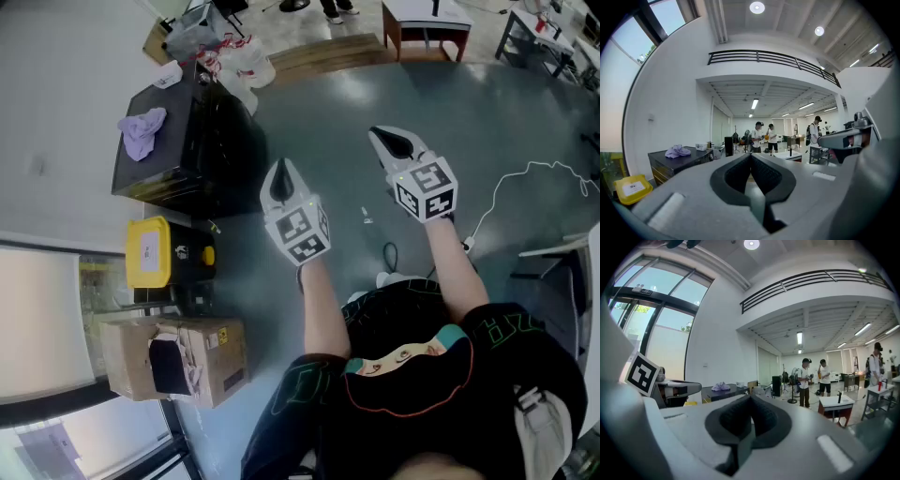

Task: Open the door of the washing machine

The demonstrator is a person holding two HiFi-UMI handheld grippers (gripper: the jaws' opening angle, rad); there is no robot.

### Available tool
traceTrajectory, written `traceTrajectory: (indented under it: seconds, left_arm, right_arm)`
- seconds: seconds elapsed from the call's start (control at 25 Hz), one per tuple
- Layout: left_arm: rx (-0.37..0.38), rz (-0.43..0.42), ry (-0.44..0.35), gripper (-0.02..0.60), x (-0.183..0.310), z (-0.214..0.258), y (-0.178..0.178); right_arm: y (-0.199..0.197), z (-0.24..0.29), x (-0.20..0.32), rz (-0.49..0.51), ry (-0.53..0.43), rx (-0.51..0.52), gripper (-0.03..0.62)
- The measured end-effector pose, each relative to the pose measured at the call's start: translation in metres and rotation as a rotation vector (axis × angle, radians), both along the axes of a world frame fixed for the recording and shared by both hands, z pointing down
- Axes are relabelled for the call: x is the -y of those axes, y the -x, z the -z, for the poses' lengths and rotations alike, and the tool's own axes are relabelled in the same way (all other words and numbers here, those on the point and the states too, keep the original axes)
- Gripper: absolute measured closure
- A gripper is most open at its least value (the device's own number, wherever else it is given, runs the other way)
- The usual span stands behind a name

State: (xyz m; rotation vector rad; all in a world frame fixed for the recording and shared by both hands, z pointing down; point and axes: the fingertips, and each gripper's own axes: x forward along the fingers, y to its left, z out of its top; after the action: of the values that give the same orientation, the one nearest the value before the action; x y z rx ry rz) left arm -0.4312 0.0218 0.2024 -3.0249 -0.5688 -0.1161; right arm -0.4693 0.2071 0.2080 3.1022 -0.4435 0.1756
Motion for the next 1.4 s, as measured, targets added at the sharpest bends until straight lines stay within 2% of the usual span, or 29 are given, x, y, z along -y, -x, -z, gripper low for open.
traceTrajectory:
  seconds: [0.32,0.68,0.92,1.04,1.2,1.4]
  left_arm:
    - [-0.001,0.015,-0.014,0.571,-0.008,0.000,0.001]
    - [-0.022,0.063,-0.003,0.571,0.001,0.009,-0.004]
    - [0.007,0.099,-0.001,0.571,0.019,-0.009,-0.003]
    - [0.034,0.124,0.016,0.571,0.029,-0.020,-0.015]
    - [0.035,0.086,0.008,0.571,0.014,-0.031,-0.046]
    - [0.071,0.052,-0.012,0.571,0.009,-0.047,-0.110]
  right_arm:
    - [-0.005,0.006,-0.021,-0.036,-0.049,-0.022,0.591]
    - [-0.023,0.011,-0.018,0.015,-0.040,-0.021,0.591]
    - [-0.032,-0.016,-0.004,0.056,-0.046,0.028,0.591]
    - [-0.043,-0.023,-0.004,0.059,-0.040,0.045,0.591]
    - [-0.071,-0.035,-0.020,0.025,-0.056,0.055,0.591]
    - [-0.129,-0.057,-0.024,0.002,-0.072,0.100,0.591]
